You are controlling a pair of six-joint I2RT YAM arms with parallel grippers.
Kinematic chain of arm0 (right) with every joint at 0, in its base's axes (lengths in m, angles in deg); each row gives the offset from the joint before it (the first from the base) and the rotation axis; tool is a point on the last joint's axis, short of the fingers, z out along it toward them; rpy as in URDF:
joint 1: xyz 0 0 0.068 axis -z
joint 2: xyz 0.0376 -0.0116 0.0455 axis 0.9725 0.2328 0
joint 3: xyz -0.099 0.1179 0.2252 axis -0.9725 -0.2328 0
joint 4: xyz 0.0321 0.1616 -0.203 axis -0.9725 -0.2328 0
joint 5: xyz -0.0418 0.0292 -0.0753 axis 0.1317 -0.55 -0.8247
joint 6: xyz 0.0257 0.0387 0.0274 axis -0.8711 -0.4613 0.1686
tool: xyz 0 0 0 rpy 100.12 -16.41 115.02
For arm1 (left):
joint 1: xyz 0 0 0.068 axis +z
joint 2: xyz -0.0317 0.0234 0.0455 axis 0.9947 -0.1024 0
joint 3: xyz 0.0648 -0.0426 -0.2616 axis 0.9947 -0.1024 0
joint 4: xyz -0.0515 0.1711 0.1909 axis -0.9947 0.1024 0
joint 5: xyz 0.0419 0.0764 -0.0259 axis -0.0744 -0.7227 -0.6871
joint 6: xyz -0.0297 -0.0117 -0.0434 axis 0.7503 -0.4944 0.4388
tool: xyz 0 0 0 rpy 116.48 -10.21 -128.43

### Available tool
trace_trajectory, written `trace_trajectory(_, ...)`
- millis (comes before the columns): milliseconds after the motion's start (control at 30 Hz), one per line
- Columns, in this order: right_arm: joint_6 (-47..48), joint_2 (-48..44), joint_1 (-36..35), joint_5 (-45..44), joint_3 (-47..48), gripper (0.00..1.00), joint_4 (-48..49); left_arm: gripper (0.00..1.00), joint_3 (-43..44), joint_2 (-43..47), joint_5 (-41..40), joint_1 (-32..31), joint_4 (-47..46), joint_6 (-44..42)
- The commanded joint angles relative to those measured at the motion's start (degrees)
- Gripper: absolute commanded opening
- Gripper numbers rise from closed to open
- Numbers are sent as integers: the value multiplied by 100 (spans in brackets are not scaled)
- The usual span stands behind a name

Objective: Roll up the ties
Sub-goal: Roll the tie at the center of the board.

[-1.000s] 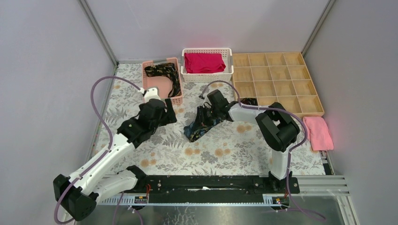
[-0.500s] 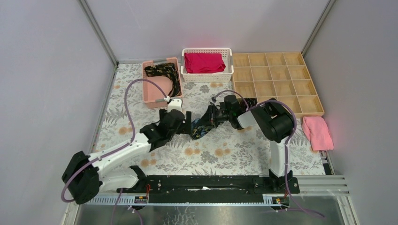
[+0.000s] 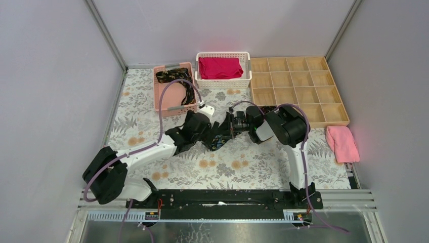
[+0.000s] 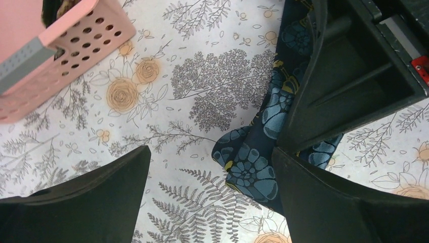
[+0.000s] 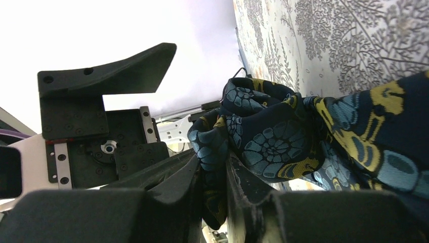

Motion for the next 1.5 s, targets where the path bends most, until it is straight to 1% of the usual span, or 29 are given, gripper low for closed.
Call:
trace_trajectory(0, -433, 37, -49, 265, 47, 24, 859, 99, 523, -362, 733, -70, 36, -415)
trace_trajectory(100, -353, 76, -17, 281, 75, 23, 714, 99, 600, -265, 1064, -78, 244, -459)
trace_trajectory(233, -230, 149, 5, 321, 110, 23, 582, 99, 485, 16, 1912, -80, 130, -587)
trace_trajectory(300, -212, 175, 16, 330, 102, 23, 565, 99, 524, -87, 1988, -80, 187, -674)
trace_trajectory(400, -188, 212, 22, 365, 76, 22, 543, 99, 721, -391, 2473, -79, 383, -781)
trace_trajectory(467, -178, 223, 39, 380, 57, 23, 562, 99, 788, -516, 2382, -80, 491, -844)
trace_trajectory(600, -145, 244, 62, 392, 21, 22, 569, 99, 775, -740, 1781, -38, 500, -909)
trace_trajectory(733, -128, 288, 67, 442, 34, 22, 563, 99, 876, -891, 1535, 35, 586, -1009)
trace_trajectory(833, -112, 294, 81, 451, 41, 21, 558, 99, 961, -1009, 1960, 185, 627, -1047)
trace_trajectory(933, -102, 280, 74, 470, 73, 21, 541, 99, 1191, -1322, 1862, 186, 890, -1077)
trace_trajectory(1067, 15, 245, 81, 464, 115, 21, 361, 99, 1285, -1607, 2324, 225, 807, -1124)
trace_trajectory(1233, 16, 244, 111, 454, 162, 21, 323, 99, 1330, -1730, 2389, 228, 871, -1143)
trace_trajectory(1467, -22, 224, 138, 445, 182, 21, 356, 99, 1311, -1959, 2820, 230, 713, -1107)
